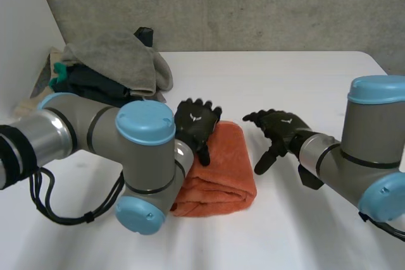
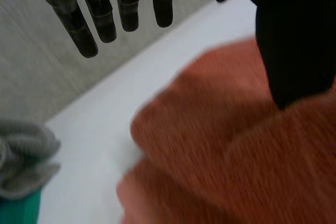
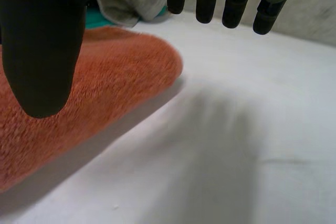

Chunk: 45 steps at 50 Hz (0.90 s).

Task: Fold the laundry.

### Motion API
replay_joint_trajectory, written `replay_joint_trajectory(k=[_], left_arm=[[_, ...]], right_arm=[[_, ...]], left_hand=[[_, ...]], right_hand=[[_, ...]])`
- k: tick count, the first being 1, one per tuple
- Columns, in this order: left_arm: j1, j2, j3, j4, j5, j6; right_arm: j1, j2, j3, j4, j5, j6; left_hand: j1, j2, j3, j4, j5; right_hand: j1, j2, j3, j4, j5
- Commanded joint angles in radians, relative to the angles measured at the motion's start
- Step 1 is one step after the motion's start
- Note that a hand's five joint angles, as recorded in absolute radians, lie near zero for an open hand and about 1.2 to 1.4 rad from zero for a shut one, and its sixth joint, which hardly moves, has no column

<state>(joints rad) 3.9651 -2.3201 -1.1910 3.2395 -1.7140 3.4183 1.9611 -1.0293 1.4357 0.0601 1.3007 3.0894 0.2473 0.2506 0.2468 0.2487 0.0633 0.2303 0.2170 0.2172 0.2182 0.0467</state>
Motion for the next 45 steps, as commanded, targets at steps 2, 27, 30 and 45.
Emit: replay_joint_trajectory(k=[2, 27, 30, 45], left_arm=[[-0.032, 0.022, -0.048, -0.103, -0.237, 0.119], [-0.063, 0.172, -0.265, -0.055, -0.381, 0.196], [-0.061, 0.214, -0.272, -0.035, -0.371, 0.19], [-0.033, 0.335, -0.421, 0.017, -0.199, 0.184]], right_arm=[[0.024, 0.041, -0.055, 0.023, -0.031, -0.031], [0.183, 0.095, -0.097, 0.026, 0.034, -0.13], [0.182, 0.02, -0.086, 0.024, 0.057, -0.114], [0.225, -0.051, 0.014, 0.02, 0.149, 0.182]], left_hand=[[0.069, 0.066, 0.069, 0.068, 0.078], [0.057, 0.054, 0.058, 0.056, 0.067], [0.048, 0.045, 0.049, 0.047, 0.058], [0.045, 0.042, 0.046, 0.044, 0.055]], right_hand=[[-0.056, -0.042, -0.043, -0.044, -0.047], [-0.056, -0.042, -0.043, -0.044, -0.047], [-0.056, -0.042, -0.043, -0.044, -0.047], [-0.056, -0.042, -0.043, -0.044, -0.047]])
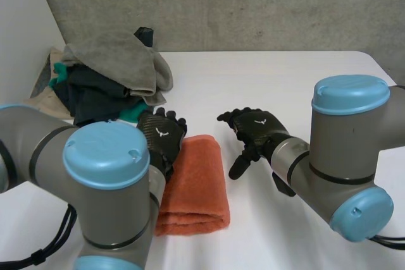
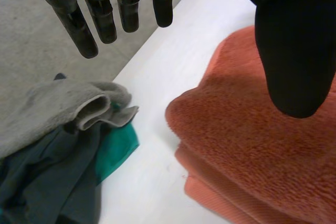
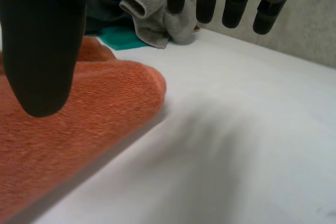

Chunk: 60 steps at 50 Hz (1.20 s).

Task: Fold the laundry.

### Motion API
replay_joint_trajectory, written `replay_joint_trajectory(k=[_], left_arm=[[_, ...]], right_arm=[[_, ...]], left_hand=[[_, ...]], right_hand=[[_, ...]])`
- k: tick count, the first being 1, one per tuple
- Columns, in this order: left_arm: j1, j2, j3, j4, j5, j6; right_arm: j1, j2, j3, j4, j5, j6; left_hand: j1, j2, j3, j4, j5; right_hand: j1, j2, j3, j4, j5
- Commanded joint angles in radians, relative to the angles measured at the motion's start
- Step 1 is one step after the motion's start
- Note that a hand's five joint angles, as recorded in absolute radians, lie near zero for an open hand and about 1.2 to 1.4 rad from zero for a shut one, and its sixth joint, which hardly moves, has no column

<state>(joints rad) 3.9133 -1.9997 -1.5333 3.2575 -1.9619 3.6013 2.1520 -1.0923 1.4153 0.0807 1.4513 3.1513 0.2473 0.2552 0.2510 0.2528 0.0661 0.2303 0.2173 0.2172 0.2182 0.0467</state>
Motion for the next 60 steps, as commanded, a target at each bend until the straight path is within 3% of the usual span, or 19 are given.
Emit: replay_joint_trajectory(k=[1, 9, 16, 20, 28, 34, 38, 46, 60], left_arm=[[0.021, 0.013, -0.096, 0.001, 0.049, 0.0], [0.063, 0.001, -0.153, -0.004, 0.038, 0.011], [0.095, -0.011, -0.163, -0.007, 0.026, 0.013], [0.093, 0.004, -0.157, -0.009, 0.032, 0.011], [0.087, 0.16, -0.137, 0.004, 0.043, 0.007], [0.092, 0.226, -0.148, 0.014, 0.09, 0.002], [0.097, 0.24, -0.163, 0.018, 0.152, -0.018], [0.095, 0.239, -0.173, 0.014, 0.166, -0.09], [0.1, 0.24, -0.18, 0.016, 0.17, -0.104]], right_arm=[[0.041, 0.017, 0.034, -0.002, -0.002, 0.124], [0.104, 0.13, -0.001, -0.013, 0.006, 0.112], [0.115, 0.195, -0.022, -0.021, 0.061, 0.001], [0.104, 0.146, -0.009, -0.042, 0.11, -0.004], [0.068, -0.116, 0.18, -0.154, 0.123, 0.012], [-0.011, -0.169, 0.333, -0.17, 0.118, 0.055], [-0.011, -0.163, 0.404, -0.182, 0.112, 0.13], [0.072, -0.087, 0.421, -0.263, 0.04, 0.242], [0.143, 0.031, 0.337, -0.334, 0.044, 0.25]], left_hand=[[0.045, 0.038, 0.042, 0.04, 0.052], [0.057, 0.049, 0.054, 0.052, 0.064], [0.06, 0.052, 0.056, 0.055, 0.067], [0.057, 0.049, 0.054, 0.052, 0.064], [0.048, 0.041, 0.045, 0.043, 0.055], [0.043, 0.035, 0.039, 0.037, 0.049], [0.051, 0.043, 0.048, 0.046, 0.058], [0.054, 0.046, 0.051, 0.049, 0.061], [0.06, 0.052, 0.056, 0.055, 0.067]], right_hand=[[-0.056, -0.043, -0.043, -0.044, -0.047], [-0.056, -0.043, -0.043, -0.044, -0.047], [-0.056, -0.043, -0.043, -0.044, -0.047], [-0.043, -0.03, -0.03, -0.03, -0.034], [-0.045, -0.033, -0.032, -0.033, -0.036], [-0.045, -0.033, -0.032, -0.033, -0.036], [-0.048, -0.035, -0.035, -0.036, -0.039], [-0.045, -0.033, -0.032, -0.033, -0.037], [0.004, 0.017, 0.017, 0.016, 0.013]])
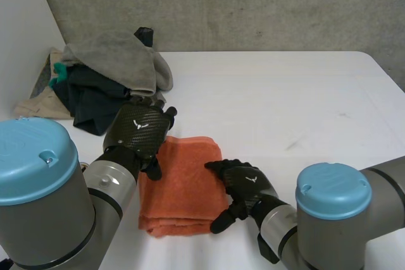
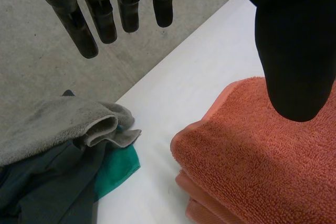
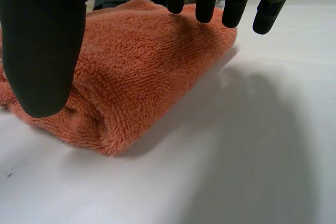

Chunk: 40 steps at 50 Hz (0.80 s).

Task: Fold the laundry.

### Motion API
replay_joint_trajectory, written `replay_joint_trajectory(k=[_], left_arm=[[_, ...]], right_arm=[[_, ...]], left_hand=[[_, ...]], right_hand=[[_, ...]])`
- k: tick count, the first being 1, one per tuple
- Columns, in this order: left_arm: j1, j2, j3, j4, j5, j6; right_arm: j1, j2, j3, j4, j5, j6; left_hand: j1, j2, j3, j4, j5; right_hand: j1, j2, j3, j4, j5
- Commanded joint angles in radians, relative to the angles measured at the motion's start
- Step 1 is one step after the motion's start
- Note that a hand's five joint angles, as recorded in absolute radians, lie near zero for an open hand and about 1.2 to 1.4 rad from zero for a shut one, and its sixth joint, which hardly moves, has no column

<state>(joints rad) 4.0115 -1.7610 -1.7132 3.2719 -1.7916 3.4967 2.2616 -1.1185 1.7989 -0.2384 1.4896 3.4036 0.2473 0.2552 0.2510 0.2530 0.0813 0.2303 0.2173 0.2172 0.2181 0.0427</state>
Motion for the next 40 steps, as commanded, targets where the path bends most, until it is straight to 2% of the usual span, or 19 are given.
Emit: replay_joint_trajectory(k=[1, 5, 9, 10, 12, 21, 25, 33, 40], left_arm=[[0.001, 0.001, -0.002, 0.002, -0.002, 0.001], [0.0, 0.001, -0.002, 0.002, -0.002, 0.001], [0.0, 0.003, -0.006, 0.003, 0.0, 0.001], [0.001, 0.002, -0.006, 0.002, 0.0, 0.001], [0.001, 0.003, -0.006, 0.002, 0.0, 0.001], [0.006, 0.003, -0.002, 0.005, 0.0, 0.001], [0.007, 0.003, 0.006, 0.005, 0.001, 0.001], [0.003, -0.002, 0.043, 0.006, 0.003, 0.004], [-0.015, -0.035, 0.132, 0.006, 0.015, 0.005]], right_arm=[[0.036, 0.066, -0.055, -0.016, 0.006, -0.003], [0.05, 0.115, -0.087, -0.027, 0.032, -0.006], [0.061, 0.143, -0.118, -0.036, 0.073, -0.009], [0.061, 0.147, -0.128, -0.041, 0.086, -0.007], [0.059, 0.148, -0.135, -0.053, 0.092, -0.006], [0.018, 0.147, -0.216, -0.142, 0.1, -0.012], [-0.092, 0.181, -0.294, -0.128, 0.1, -0.029], [-0.293, 0.342, -0.538, -0.094, 0.121, -0.145], [-0.48, 0.537, -0.875, -0.032, 0.181, -0.25]], left_hand=[[0.057, 0.049, 0.054, 0.052, 0.049], [0.06, 0.052, 0.056, 0.055, 0.052], [0.06, 0.052, 0.056, 0.055, 0.052], [0.06, 0.052, 0.056, 0.055, 0.052], [0.063, 0.055, 0.059, 0.057, 0.055], [0.063, 0.055, 0.059, 0.057, 0.055], [0.063, 0.055, 0.059, 0.057, 0.055], [0.063, 0.055, 0.059, 0.057, 0.055], [0.06, 0.052, 0.056, 0.055, 0.052]], right_hand=[[0.013, 0.026, 0.026, 0.025, 0.026], [0.154, 0.167, 0.167, 0.166, 0.167], [0.628, 0.641, 0.641, 0.641, 0.641], [0.903, 0.916, 0.916, 0.915, 0.916], [1.165, 1.178, 1.178, 1.177, 1.178], [1.166, 1.179, 1.179, 1.178, 1.179], [1.166, 1.179, 1.179, 1.178, 1.179], [1.166, 1.179, 1.179, 1.178, 1.179], [1.166, 1.179, 1.179, 1.178, 1.179]])
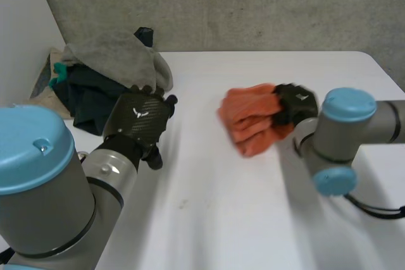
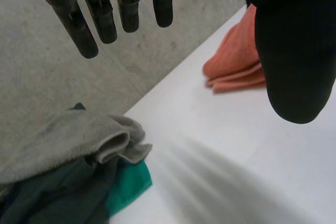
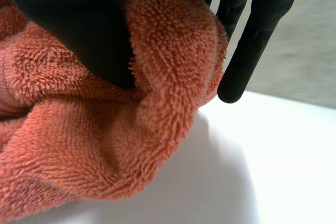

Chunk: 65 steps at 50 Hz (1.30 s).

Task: Fold the laundry.

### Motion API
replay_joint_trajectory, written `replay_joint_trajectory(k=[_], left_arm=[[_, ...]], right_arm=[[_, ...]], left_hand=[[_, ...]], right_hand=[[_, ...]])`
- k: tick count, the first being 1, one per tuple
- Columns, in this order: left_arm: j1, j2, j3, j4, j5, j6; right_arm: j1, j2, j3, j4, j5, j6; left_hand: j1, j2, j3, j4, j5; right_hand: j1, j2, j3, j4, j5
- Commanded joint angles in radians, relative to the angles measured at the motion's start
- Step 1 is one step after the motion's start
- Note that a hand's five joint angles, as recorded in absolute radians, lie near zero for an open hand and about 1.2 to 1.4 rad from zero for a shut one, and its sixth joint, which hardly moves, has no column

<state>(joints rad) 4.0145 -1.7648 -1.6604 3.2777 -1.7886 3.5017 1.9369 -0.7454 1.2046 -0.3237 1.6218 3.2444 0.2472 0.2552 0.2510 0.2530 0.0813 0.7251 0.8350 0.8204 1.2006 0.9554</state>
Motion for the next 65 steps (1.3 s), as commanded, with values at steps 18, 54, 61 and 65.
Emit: replay_joint_trajectory(k=[18, 54, 61, 65], left_arm=[[-0.136, -0.091, 0.166, 0.0, 0.11, -0.001], [-0.137, -0.048, 0.165, 0.002, 0.304, -0.046], [0.026, -0.018, 0.189, 0.022, 0.307, -0.041], [0.162, -0.016, 0.22, 0.048, 0.333, -0.038]], right_arm=[[-0.47, 0.501, -0.979, 0.371, -0.063, -0.308], [-0.383, 0.029, -0.368, -0.213, -0.028, -0.692], [-0.256, -0.271, 0.06, -0.419, -0.267, -0.589], [-0.207, -0.374, 0.244, -0.413, -0.36, -0.53]], left_hand=[[0.049, 0.041, 0.045, 0.043, 0.04], [0.01, 0.003, 0.007, 0.005, 0.002], [-0.06, -0.068, -0.064, -0.066, -0.069], [-0.06, -0.068, -0.064, -0.066, -0.069]], right_hand=[[0.671, 0.561, 0.576, 0.196, 0.266], [-0.551, -0.66, -0.646, -1.026, -0.955], [-0.551, -0.66, -0.646, -1.026, -0.955], [-0.551, -0.66, -0.646, -1.026, -0.955]])
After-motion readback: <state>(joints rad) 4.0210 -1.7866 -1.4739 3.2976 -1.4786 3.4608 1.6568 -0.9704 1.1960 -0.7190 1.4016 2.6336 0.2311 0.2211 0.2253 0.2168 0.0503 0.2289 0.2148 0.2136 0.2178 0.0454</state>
